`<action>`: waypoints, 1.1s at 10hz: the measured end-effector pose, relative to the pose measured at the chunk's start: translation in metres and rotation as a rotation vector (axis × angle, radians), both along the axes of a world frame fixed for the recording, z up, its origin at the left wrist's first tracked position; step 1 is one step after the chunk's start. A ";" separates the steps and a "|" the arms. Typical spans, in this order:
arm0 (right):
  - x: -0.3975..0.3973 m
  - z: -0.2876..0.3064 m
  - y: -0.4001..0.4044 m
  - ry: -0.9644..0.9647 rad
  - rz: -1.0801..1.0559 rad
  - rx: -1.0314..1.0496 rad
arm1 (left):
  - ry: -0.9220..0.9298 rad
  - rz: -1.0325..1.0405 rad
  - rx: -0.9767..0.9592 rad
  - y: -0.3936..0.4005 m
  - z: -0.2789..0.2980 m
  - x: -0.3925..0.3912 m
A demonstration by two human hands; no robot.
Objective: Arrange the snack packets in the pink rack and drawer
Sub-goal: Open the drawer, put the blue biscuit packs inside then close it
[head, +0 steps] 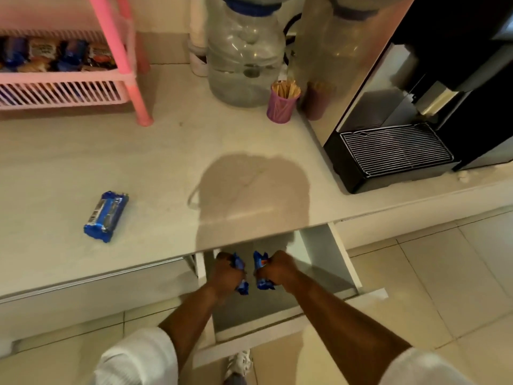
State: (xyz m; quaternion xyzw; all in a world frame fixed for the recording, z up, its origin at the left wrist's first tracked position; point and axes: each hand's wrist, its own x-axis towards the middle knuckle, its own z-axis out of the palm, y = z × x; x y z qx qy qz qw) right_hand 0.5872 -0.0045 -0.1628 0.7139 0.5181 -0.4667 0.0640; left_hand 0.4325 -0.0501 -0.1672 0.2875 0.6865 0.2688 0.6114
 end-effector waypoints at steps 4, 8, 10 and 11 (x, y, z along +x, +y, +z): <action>-0.004 -0.079 -0.006 -0.167 0.125 -0.145 | 0.091 0.411 -0.387 0.007 -0.067 0.018; -0.016 -0.111 -0.002 -0.172 0.106 -0.173 | 0.074 0.783 -0.532 0.008 -0.081 0.031; -0.018 -0.118 -0.005 -0.182 0.149 -0.162 | 0.251 0.206 -0.456 0.002 -0.086 0.024; -0.020 -0.119 -0.003 -0.186 0.167 -0.147 | 0.287 0.131 -0.460 0.003 -0.082 0.023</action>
